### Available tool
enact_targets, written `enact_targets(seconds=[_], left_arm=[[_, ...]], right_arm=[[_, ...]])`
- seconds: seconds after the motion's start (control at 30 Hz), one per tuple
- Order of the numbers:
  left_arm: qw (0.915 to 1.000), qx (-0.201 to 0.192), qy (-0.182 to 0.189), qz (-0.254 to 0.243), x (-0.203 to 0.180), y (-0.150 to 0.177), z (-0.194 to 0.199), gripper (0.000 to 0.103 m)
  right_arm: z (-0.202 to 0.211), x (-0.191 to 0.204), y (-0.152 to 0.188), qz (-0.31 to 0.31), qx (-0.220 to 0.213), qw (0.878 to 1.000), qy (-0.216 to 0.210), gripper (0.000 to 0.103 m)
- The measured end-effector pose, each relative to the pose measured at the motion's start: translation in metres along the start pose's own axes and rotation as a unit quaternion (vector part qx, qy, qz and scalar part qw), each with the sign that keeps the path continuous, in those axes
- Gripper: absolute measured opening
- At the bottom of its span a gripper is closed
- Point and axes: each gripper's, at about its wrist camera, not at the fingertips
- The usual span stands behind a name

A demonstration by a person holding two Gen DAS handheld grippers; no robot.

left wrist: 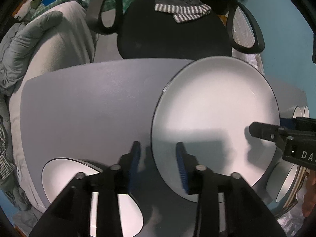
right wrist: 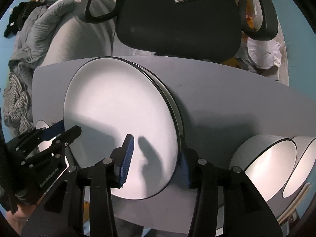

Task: Organize plates and bowls

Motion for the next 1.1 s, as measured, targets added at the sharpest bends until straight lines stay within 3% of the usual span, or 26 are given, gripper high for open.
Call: enact_targets(seconds=[0.07, 0.33, 0.43, 0.67, 0.83, 1.1], left_arm=[[0.9999, -0.01, 0.003, 0.006, 0.003, 0.0, 0.005, 0.052], [0.9997, -0.014, 0.013, 0.016, 0.007, 0.002, 0.008, 0.053], [0.9996, -0.018, 0.017, 0.014, 0.005, 0.003, 0.01, 0.053], [0.9981, -0.051, 0.034, 0.001, 0.002, 0.015, 0.03, 0.053], [0.9959, -0.081, 0.039, -0.012, 0.0, 0.025, 0.052, 0.058], [0.9913, -0.119, 0.057, 0.007, 0.007, 0.043, 0.087, 0.062]], right_arm=[[0.0, 0.001, 0.0, 0.001, 0.0, 1.0, 0.004, 0.045], [0.002, 0.011, 0.004, 0.035, -0.009, 0.997, 0.069, 0.048], [0.003, 0.011, 0.004, 0.039, -0.009, 0.997, 0.062, 0.051], [0.015, 0.019, 0.007, 0.073, -0.038, 0.993, 0.087, 0.051], [0.025, 0.029, 0.013, 0.095, -0.062, 0.988, 0.107, 0.059], [0.047, 0.044, 0.028, 0.117, -0.096, 0.983, 0.105, 0.063]])
Point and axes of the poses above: each gripper's, at about its wrist camera, not at the fingertips, and z roughly against the way its jaws point, x to its left, y to its underside, and after that the axes turned 4 degrees about -x, right-handed
